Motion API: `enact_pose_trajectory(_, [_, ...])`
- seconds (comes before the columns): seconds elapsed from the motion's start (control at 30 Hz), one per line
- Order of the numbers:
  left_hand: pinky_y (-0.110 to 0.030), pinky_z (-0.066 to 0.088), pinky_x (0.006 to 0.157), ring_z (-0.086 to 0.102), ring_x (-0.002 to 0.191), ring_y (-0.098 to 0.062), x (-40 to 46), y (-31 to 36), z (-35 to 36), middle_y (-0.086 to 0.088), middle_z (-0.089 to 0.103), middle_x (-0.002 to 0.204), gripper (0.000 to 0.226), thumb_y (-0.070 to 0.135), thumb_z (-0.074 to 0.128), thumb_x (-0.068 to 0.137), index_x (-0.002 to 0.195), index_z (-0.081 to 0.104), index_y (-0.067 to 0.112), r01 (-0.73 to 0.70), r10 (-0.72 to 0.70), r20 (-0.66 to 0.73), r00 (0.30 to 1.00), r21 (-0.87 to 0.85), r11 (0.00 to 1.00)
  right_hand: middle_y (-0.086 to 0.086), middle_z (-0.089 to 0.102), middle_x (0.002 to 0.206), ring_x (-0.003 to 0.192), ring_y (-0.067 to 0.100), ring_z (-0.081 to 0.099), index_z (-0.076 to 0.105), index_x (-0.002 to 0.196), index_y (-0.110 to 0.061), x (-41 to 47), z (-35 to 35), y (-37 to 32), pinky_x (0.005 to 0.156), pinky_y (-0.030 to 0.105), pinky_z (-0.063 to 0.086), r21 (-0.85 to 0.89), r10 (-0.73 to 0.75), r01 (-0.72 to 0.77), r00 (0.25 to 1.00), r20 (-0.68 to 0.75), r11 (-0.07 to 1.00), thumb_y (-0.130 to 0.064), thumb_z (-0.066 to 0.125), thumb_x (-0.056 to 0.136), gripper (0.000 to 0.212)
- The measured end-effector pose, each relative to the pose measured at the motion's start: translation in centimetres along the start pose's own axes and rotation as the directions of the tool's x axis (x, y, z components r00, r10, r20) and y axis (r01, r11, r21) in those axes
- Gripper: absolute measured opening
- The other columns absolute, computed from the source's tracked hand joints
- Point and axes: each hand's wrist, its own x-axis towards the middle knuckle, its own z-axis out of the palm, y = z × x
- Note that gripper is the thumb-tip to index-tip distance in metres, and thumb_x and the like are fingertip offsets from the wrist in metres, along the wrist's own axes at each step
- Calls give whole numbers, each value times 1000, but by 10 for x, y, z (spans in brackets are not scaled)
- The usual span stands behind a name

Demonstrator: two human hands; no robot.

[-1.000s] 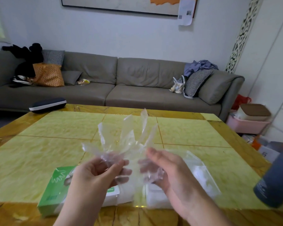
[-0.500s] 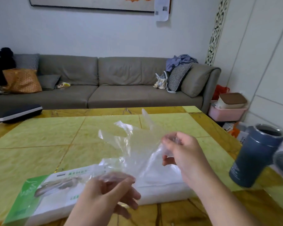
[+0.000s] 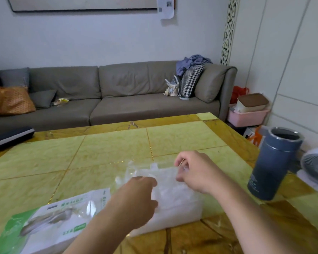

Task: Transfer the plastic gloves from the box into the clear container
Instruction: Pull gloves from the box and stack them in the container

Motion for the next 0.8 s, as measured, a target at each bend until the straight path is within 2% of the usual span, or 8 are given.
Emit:
enact_pose_trajectory(0.13, [-27, 53, 83, 64, 94, -9, 16, -5, 6, 16, 66, 117, 55, 49, 69, 91, 140, 49, 39, 68, -63, 174, 983, -23, 997, -7, 64, 101, 86, 11, 67, 66, 105, -26, 2, 0, 3, 77, 35, 63, -87, -10, 11, 1000, 16, 996, 4, 65, 89, 34])
enact_pose_trajectory(0.27, [-36, 61, 83, 71, 82, -11, 26, -6, 12, 12, 68, 111, 55, 55, 78, 80, 127, 56, 38, 143, -128, 229, 965, -50, 989, -7, 56, 121, 110, 15, 56, 64, 119, -26, -4, -1, -5, 90, 35, 56, -312, -83, 80, 997, 3, 947, 10, 63, 85, 49])
enact_pose_trajectory(0.33, [-34, 60, 82, 70, 79, -9, 26, -3, 11, 12, 67, 107, 52, 55, 80, 78, 121, 57, 38, 151, -141, 223, 965, -26, 988, -8, 54, 123, 117, 15, 49, 64, 118, -24, -10, -2, -18, 91, 32, 51, -353, -199, 176, 980, -30, 919, 9, 65, 86, 46])
enact_pose_trajectory(0.4, [-32, 57, 79, 67, 83, -8, 27, 1, 10, 12, 65, 100, 48, 56, 81, 74, 112, 58, 39, 135, -135, 207, 969, 11, 991, -7, 53, 120, 115, 15, 50, 65, 112, -22, -20, 2, -35, 91, 34, 51, -285, -246, 238, 969, 8, 929, -1, 65, 91, 30])
enact_pose_trajectory(0.47, [-29, 52, 72, 64, 86, -10, 28, 3, 10, 12, 65, 96, 35, 52, 78, 74, 101, 59, 38, 98, -102, 208, 973, 28, 995, -1, 56, 116, 104, 20, 59, 66, 105, -18, -29, 12, -46, 84, 38, 54, -255, -191, 219, 973, 129, 942, -16, 61, 96, 11])
enact_pose_trajectory(0.5, [-28, 51, 72, 64, 90, -11, 28, 3, 10, 12, 67, 100, 32, 49, 76, 77, 103, 61, 37, 84, -88, 214, 973, 27, 996, 2, 58, 116, 99, 24, 62, 66, 106, -17, -31, 19, -46, 80, 38, 54, -289, -145, 198, 970, 193, 937, -21, 59, 97, 12])
enact_pose_trajectory(0.63, [-28, 51, 90, 63, 107, -13, 21, -1, 6, 10, 66, 124, 56, 48, 72, 87, 137, 54, 32, 98, -89, 248, 965, -21, 995, 5, 59, 136, 116, 30, 64, 62, 133, -27, -27, 35, -35, 88, 40, 52, -459, 8, 142, 951, 308, 877, -25, 63, 94, 39])
enact_pose_trajectory(0.8, [-34, 56, 88, 66, 99, -14, 9, 0, -1, 9, 63, 121, 43, 43, 60, 96, 137, 49, 32, 140, -137, 104, 985, -21, 990, -2, 49, 154, 130, 23, 59, 43, 153, -45, -16, 33, -39, 97, 38, 49, -505, 128, 89, 916, 379, 859, -29, 65, 97, 63])
